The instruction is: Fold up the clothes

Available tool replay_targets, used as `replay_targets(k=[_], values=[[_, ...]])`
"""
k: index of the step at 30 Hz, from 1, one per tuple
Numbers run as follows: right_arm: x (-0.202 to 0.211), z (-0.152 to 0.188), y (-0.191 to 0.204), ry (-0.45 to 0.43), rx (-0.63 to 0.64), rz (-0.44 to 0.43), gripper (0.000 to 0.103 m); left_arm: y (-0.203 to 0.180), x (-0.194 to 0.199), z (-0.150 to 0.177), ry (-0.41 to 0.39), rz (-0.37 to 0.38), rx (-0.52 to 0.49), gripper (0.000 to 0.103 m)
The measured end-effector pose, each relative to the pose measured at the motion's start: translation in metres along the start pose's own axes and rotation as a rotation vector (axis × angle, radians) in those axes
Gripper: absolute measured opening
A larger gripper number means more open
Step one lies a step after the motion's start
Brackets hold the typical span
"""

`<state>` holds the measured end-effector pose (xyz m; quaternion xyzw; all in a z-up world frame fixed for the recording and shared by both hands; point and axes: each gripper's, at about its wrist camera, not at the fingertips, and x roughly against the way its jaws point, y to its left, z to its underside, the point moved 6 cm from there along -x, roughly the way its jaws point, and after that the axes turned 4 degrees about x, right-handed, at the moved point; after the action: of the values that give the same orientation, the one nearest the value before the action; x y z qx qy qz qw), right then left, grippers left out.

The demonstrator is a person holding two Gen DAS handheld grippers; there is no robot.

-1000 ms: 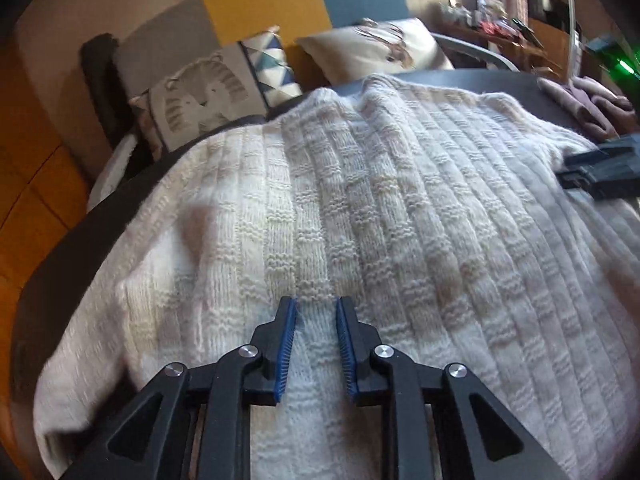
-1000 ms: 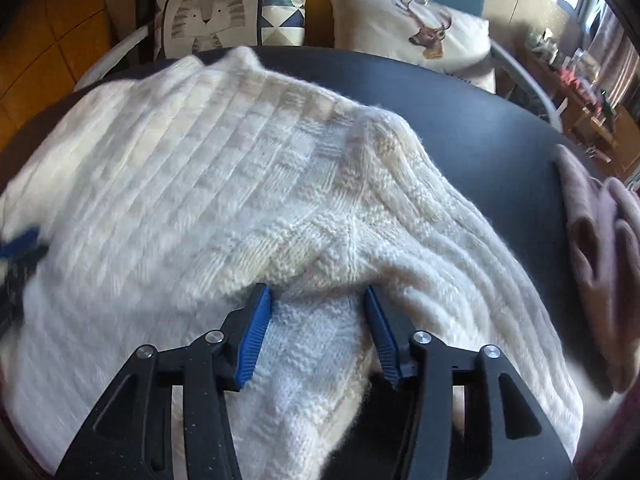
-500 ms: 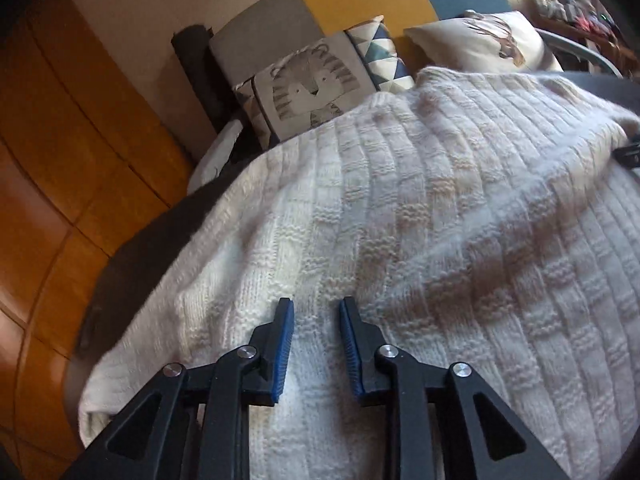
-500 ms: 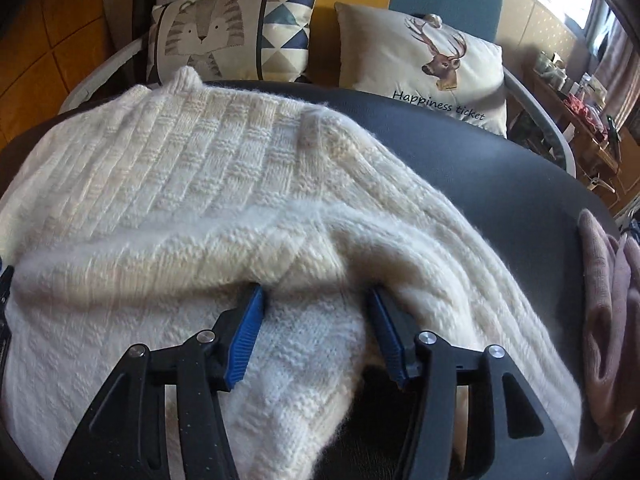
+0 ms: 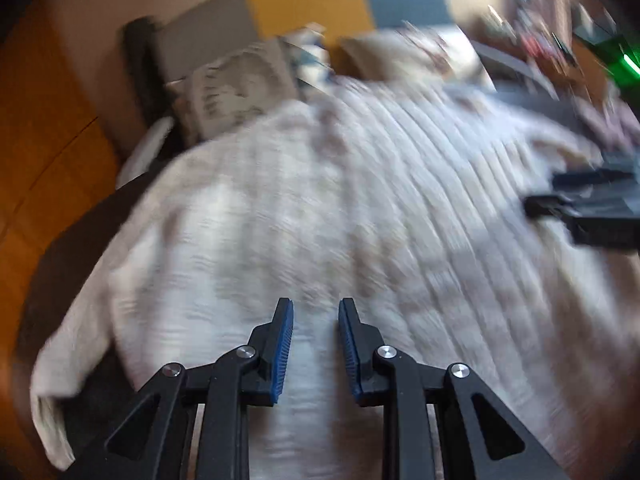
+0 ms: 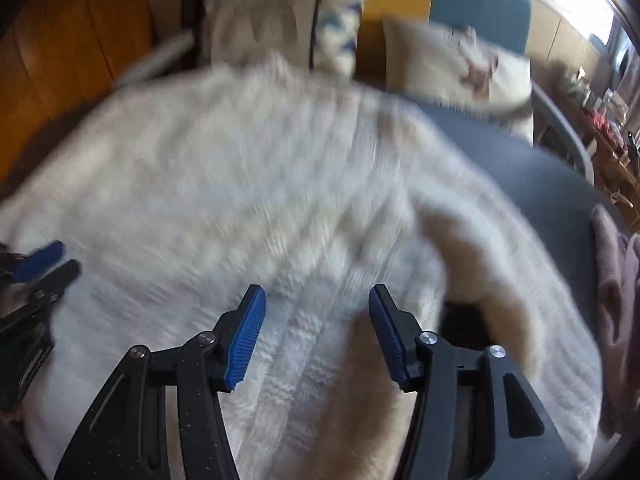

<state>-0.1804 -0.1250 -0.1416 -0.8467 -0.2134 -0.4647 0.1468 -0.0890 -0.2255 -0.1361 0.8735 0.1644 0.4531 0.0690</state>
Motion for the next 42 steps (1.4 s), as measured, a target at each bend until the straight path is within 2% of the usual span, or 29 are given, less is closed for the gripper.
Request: replay_targets(k=[3,6,7,9,12,15,17,19,20,22,25,26,27,28,29,31,32,34,36,38,42], values=[[0.013,0.002,-0.010,-0.013,-0.124,-0.062,0.064,-0.013,0.008,0.008,-0.053,-0.073,-0.115,0.024],[0.052,0.025,-0.031,-0.098,-0.268,-0.196,0.064,-0.012,0.005,0.007,-0.054,-0.065,-0.116,0.024],[0.065,0.039,-0.044,-0.110,-0.303,-0.194,0.064,-0.011,0.004,0.007,-0.057,-0.055,-0.122,0.025],[0.088,0.070,-0.073,-0.128,-0.368,-0.153,0.064,-0.010,0.004,0.009,-0.072,-0.039,-0.148,0.026],[0.122,0.129,-0.125,-0.142,-0.485,-0.013,0.064,-0.007,0.006,0.012,-0.096,-0.020,-0.179,0.030],[0.137,0.173,-0.171,-0.125,-0.578,0.122,0.064,-0.005,0.004,0.011,-0.105,0.003,-0.181,0.032],[0.136,0.195,-0.190,-0.087,-0.618,0.165,0.064,-0.006,0.006,0.013,-0.117,-0.009,-0.203,0.032],[0.135,0.207,-0.200,-0.084,-0.656,0.151,0.064,-0.006,0.007,0.014,-0.128,-0.018,-0.225,0.033],[0.140,0.208,-0.205,-0.117,-0.668,0.151,0.064,-0.005,0.007,0.014,-0.129,-0.013,-0.222,0.033],[0.150,0.197,-0.222,-0.186,-0.636,0.209,0.064,-0.003,0.006,0.013,-0.126,-0.006,-0.215,0.033],[0.143,0.168,-0.245,-0.192,-0.536,0.272,0.062,-0.005,0.007,0.014,-0.138,-0.032,-0.226,0.033],[0.138,0.158,-0.254,-0.183,-0.499,0.288,0.056,-0.006,0.008,0.014,-0.141,-0.043,-0.229,0.033],[0.130,0.149,-0.261,-0.179,-0.468,0.280,0.041,-0.006,0.008,0.015,-0.145,-0.054,-0.232,0.033],[0.118,0.138,-0.267,-0.169,-0.445,0.247,0.036,-0.007,0.009,0.015,-0.146,-0.063,-0.234,0.033],[0.104,0.128,-0.273,-0.154,-0.423,0.209,0.035,-0.007,0.009,0.015,-0.147,-0.066,-0.234,0.033],[0.073,0.117,-0.283,-0.072,-0.389,0.204,0.023,-0.006,0.008,0.015,-0.145,-0.060,-0.228,0.033],[0.059,0.116,-0.290,-0.017,-0.376,0.228,0.021,-0.005,0.008,0.015,-0.143,-0.053,-0.222,0.033],[0.050,0.120,-0.313,0.009,-0.410,0.280,0.017,-0.003,0.008,0.014,-0.141,-0.039,-0.210,0.033],[0.054,0.127,-0.340,0.018,-0.460,0.346,0.017,-0.004,0.007,0.015,-0.144,-0.042,-0.211,0.033],[0.061,0.138,-0.368,0.023,-0.525,0.367,0.017,-0.004,0.007,0.015,-0.149,-0.046,-0.212,0.033],[0.073,0.155,-0.402,0.073,-0.562,0.457,0.018,-0.004,0.007,0.015,-0.150,-0.042,-0.208,0.033]])
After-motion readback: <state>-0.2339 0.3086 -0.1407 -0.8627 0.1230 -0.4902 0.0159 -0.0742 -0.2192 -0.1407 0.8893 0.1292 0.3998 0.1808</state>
